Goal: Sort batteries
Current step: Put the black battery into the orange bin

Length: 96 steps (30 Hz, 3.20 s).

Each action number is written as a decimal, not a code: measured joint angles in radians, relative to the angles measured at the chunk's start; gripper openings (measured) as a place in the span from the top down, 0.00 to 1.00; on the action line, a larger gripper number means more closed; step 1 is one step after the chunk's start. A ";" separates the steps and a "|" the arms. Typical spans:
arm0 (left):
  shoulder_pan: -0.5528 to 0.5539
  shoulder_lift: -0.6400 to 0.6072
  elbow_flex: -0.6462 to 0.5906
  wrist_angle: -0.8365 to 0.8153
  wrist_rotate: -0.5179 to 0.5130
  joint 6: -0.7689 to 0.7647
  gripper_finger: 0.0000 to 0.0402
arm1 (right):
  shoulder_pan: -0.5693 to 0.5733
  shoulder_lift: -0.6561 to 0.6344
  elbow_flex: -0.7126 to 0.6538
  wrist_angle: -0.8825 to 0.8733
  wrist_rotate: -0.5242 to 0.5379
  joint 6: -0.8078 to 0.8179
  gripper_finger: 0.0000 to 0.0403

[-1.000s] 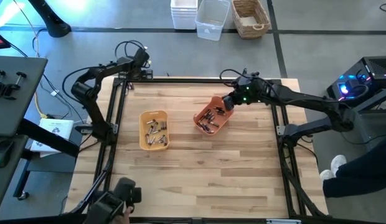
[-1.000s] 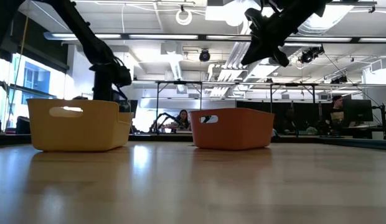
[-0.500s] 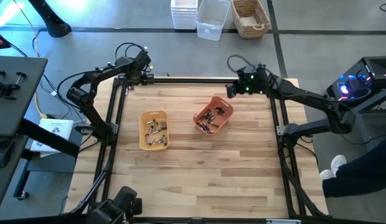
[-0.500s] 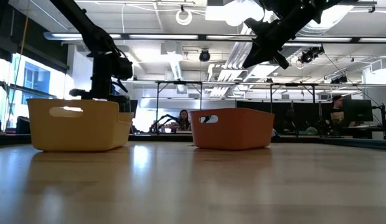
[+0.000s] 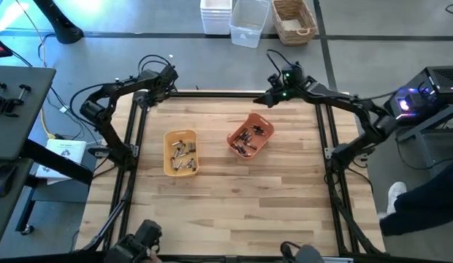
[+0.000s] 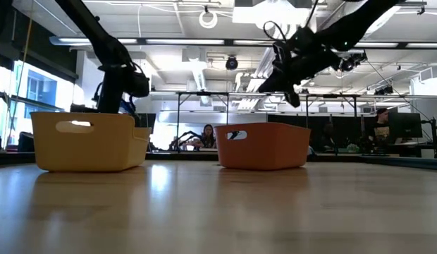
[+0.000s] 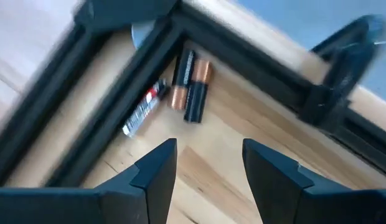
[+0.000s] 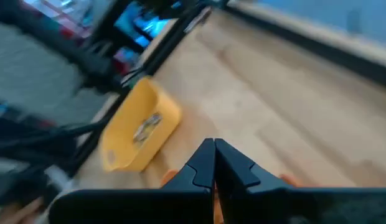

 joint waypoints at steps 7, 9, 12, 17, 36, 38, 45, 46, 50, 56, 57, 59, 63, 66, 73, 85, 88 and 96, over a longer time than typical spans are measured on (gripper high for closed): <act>0.030 0.080 0.021 0.033 0.002 -0.035 0.57 | -0.022 0.055 0.000 0.023 -0.173 -0.053 1.00; 0.024 0.109 0.026 0.031 -0.040 -0.068 0.58 | -0.022 0.055 0.000 0.025 -0.177 -0.066 1.00; 0.035 0.165 0.035 0.104 -0.031 -0.061 0.60 | -0.027 0.055 0.000 0.026 -0.180 -0.072 1.00; 0.041 0.227 0.101 -0.004 -0.068 -0.117 0.64 | -0.033 0.055 0.000 0.025 -0.186 -0.070 1.00; 0.109 0.150 0.129 -0.028 0.072 0.063 0.70 | -0.033 0.055 0.000 0.027 -0.152 -0.107 1.00; 0.107 0.148 0.129 -0.028 0.137 0.125 0.70 | -0.033 0.055 0.000 0.027 -0.150 -0.107 1.00; 0.091 0.148 0.093 -0.054 0.186 0.214 0.70 | -0.033 0.055 0.000 0.030 -0.119 -0.110 1.00; 0.092 0.148 0.086 -0.040 0.187 0.224 0.70 | -0.033 0.055 0.000 0.030 -0.119 -0.110 1.00; 0.089 0.149 0.077 -0.009 0.190 0.266 0.70 | -0.033 0.055 0.000 0.030 -0.118 -0.113 1.00; 0.084 0.148 0.077 0.066 0.224 0.354 0.70 | -0.033 0.055 0.000 0.030 -0.118 -0.105 1.00; 0.084 0.148 0.072 0.059 0.205 0.337 0.70 | -0.033 0.055 0.000 0.030 -0.119 -0.102 1.00; 0.093 0.149 0.055 0.047 0.193 0.307 0.70 | -0.033 0.055 0.000 0.030 -0.123 -0.085 1.00; 0.095 0.151 0.050 0.078 0.206 0.328 0.71 | -0.033 0.055 0.000 0.029 -0.124 -0.080 1.00; 0.080 0.170 0.050 0.057 0.214 0.336 0.73 | -0.032 0.055 0.000 0.029 -0.125 -0.080 1.00; 0.037 0.215 0.058 0.056 0.186 0.391 0.91 | -0.032 0.055 0.000 0.029 -0.125 -0.084 1.00; -0.009 0.049 0.049 -0.076 0.319 0.526 0.91 | -0.075 0.052 0.000 0.100 -0.231 -0.054 1.00; -0.067 -0.022 0.045 -0.102 0.365 0.563 0.91 | -0.087 0.044 0.000 0.200 -0.254 -0.007 1.00; -0.339 -0.100 0.102 0.244 0.559 0.596 0.91 | -0.101 -0.033 0.001 0.586 -0.231 0.114 1.00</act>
